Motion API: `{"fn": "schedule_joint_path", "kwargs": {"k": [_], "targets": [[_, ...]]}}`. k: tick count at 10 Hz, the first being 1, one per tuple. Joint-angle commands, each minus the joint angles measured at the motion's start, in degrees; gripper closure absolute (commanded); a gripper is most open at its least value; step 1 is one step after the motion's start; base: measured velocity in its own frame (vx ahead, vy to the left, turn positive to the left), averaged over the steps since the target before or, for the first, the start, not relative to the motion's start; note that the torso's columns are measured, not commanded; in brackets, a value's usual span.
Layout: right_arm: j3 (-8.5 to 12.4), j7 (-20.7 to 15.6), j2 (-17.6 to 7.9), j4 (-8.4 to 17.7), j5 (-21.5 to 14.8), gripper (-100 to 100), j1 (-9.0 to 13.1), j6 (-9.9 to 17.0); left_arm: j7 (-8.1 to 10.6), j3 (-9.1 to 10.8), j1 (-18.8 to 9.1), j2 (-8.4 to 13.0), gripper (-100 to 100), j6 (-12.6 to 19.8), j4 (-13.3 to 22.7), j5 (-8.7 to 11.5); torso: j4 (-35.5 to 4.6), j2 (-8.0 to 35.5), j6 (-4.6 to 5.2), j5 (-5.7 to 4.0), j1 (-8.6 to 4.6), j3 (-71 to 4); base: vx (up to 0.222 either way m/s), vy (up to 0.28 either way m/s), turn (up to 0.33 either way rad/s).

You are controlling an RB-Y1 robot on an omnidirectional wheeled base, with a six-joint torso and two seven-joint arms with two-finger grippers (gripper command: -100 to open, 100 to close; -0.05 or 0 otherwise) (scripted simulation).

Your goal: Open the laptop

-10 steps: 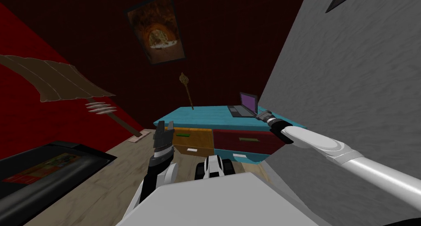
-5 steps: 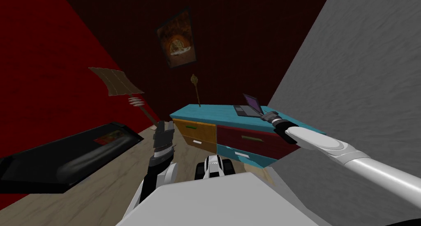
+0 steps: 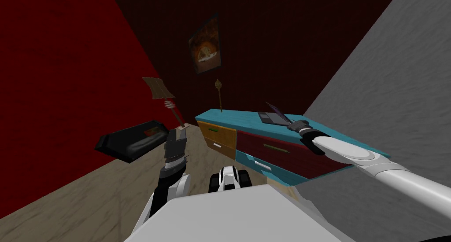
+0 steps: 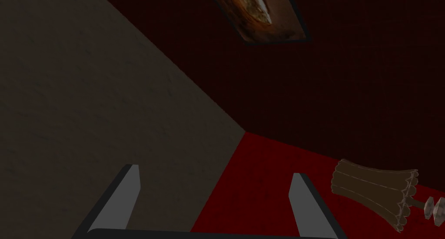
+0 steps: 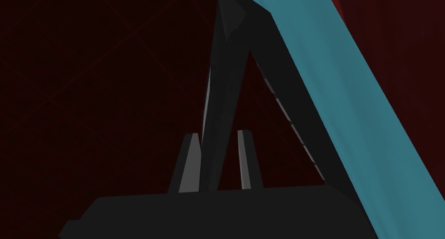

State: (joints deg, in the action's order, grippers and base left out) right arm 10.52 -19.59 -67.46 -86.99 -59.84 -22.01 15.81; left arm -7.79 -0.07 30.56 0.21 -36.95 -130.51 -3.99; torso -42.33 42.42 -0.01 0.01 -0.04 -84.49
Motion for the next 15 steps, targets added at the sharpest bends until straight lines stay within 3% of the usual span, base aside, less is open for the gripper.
{"fn": "schedule_joint_path", "kwargs": {"k": [1,4,5,10,11,12,15], "targets": [[0.12,-1.85,-0.84,5.03,0.29,100,-0.15,1.57,0.0,0.01,0.01,0.0,0,0.0,0.0,0.0,-0.01,-0.13,0.1,0.06,0.02,-0.07,-0.16,0.027,0.399],[0.27,-2.88,-1.11,9.94,0.01,100,0.05,2.26,0.0,0.0,0.01,0.0,0,0.0,0.0,0.0,0.06,-0.22,-0.15,0.08,0.22,-0.14,-0.129,0.032,0.293],[1.09,-2.23,-3.29,9.54,1.52,-100,-0.38,0.6,0.0,0.01,0.02,0.0,0,0.0,0.0,0.0,0.03,-0.21,-0.03,0.08,0.11,-0.13,-0.025,0.033,-0.065],[3.12,-1.02,-8.56,10.86,4.86,-100,-1.08,-3.22,0.0,0.02,0.05,0.01,0,-0.01,-0.01,0.0,-0.06,-0.04,-0.02,0.07,0.12,-0.02,0.042,0.044,-0.076],[2.76,-1.13,-7.5,11.55,3.56,-100,-0.23,-3.45,0.0,0.01,0.05,0.0,0,-0.01,-0.01,0.0,-0.09,0.07,0.02,0.1,0.16,0.05,0.019,0.018,-0.008],[2.84,-1.05,-7.6,11.57,3.64,0,-0.29,-3.65,0.0,0.01,0.04,0.01,0,-0.01,-0.01,0.0,-0.07,0.1,0.01,0.05,0.09,0.08,0.006,0.005,0.007],[2.63,-1.07,-7.45,11.57,3.64,0,-0.39,-3.77,0.0,0.02,0.04,0.01,0,-0.01,0.0,0.0,-0.04,-0.04,0.02,0.12,0.14,-0.03,0.0,0.0,0.0]]}}
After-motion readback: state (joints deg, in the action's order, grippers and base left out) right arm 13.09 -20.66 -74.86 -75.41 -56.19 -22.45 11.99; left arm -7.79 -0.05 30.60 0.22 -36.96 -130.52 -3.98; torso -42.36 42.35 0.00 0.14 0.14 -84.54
